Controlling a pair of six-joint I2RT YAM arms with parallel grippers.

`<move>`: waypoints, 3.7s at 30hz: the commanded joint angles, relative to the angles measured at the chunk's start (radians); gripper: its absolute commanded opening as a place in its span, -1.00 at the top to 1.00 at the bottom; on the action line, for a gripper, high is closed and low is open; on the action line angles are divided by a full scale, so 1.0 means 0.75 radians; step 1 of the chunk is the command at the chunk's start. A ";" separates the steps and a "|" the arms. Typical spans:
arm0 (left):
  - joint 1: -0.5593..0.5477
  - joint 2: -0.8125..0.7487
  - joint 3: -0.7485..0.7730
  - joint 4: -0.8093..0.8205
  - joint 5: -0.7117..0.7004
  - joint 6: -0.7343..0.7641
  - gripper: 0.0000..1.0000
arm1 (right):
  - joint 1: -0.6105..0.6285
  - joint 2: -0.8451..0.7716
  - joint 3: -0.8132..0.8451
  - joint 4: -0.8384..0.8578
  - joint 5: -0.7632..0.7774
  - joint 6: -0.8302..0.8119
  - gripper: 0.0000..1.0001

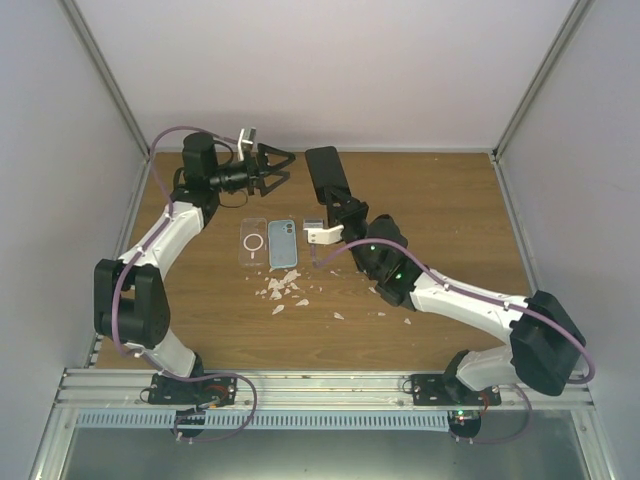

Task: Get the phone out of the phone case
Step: Place the phone at the center of the board.

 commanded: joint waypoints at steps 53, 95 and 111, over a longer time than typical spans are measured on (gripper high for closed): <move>-0.246 0.075 -0.148 0.279 -0.045 -0.206 1.00 | 0.038 0.002 -0.146 0.198 0.085 0.149 0.09; -0.301 0.377 -0.300 0.036 -0.193 0.229 1.00 | -0.639 -0.190 -0.038 -0.916 -0.268 1.372 -0.99; -0.301 0.521 -0.220 -0.012 -0.221 0.284 1.00 | -0.778 -0.104 0.095 -1.016 -0.408 1.559 -0.99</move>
